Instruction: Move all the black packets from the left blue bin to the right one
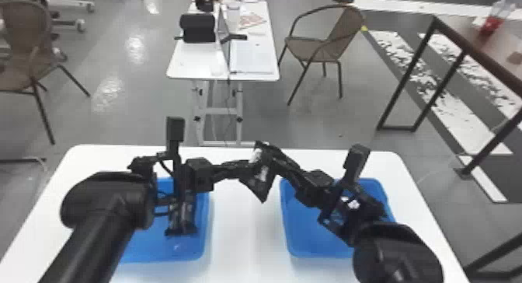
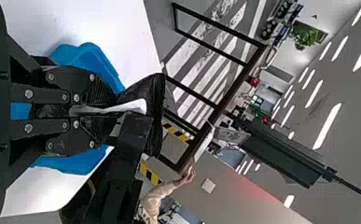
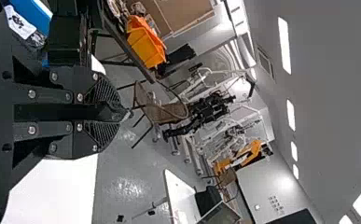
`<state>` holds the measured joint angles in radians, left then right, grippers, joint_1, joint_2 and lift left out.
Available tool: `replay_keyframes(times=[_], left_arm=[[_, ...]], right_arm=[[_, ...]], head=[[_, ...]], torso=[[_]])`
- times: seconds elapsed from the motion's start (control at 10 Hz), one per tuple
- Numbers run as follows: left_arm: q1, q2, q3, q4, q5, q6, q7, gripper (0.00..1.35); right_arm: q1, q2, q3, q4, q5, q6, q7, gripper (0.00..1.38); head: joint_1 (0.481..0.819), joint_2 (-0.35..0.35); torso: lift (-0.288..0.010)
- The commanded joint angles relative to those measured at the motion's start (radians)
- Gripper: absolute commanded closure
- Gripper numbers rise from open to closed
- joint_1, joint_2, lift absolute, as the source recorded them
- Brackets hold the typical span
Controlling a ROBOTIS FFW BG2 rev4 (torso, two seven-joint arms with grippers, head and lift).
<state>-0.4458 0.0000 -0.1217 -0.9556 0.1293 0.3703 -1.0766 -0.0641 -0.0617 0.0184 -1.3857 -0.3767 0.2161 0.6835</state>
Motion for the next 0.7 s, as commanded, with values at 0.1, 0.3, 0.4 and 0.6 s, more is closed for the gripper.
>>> replay_keyframes(times=[0.1, 0.3, 0.4, 0.6], left_arm=[[0.024, -0.003, 0.019, -0.005, -0.002, -0.004, 0.012, 0.4], [0.107, -0.003, 0.094, -0.081, 0.001, 0.03, 0.05, 0.11], [0.16, -0.002, 0.134, -0.14, 0.004, 0.05, 0.061, 0.13], [0.283, 0.028, 0.206, -0.272, 0.052, 0.064, 0.118, 0.12]], right_arm=[[-0.002, 0.003, -0.018, 0.034, -0.056, -0.021, 0.001, 1.28], [-0.023, -0.006, -0.107, 0.079, -0.037, -0.021, 0.001, 1.28], [-0.039, -0.02, -0.16, 0.117, -0.017, -0.021, 0.001, 1.28], [-0.066, -0.05, -0.249, 0.24, 0.024, -0.032, 0.001, 1.28]], head=[[0.695, -0.105], [0.695, -0.114], [0.695, -0.125], [0.695, -0.149]], torso=[[0.0], [0.0], [0.0], [0.0]])
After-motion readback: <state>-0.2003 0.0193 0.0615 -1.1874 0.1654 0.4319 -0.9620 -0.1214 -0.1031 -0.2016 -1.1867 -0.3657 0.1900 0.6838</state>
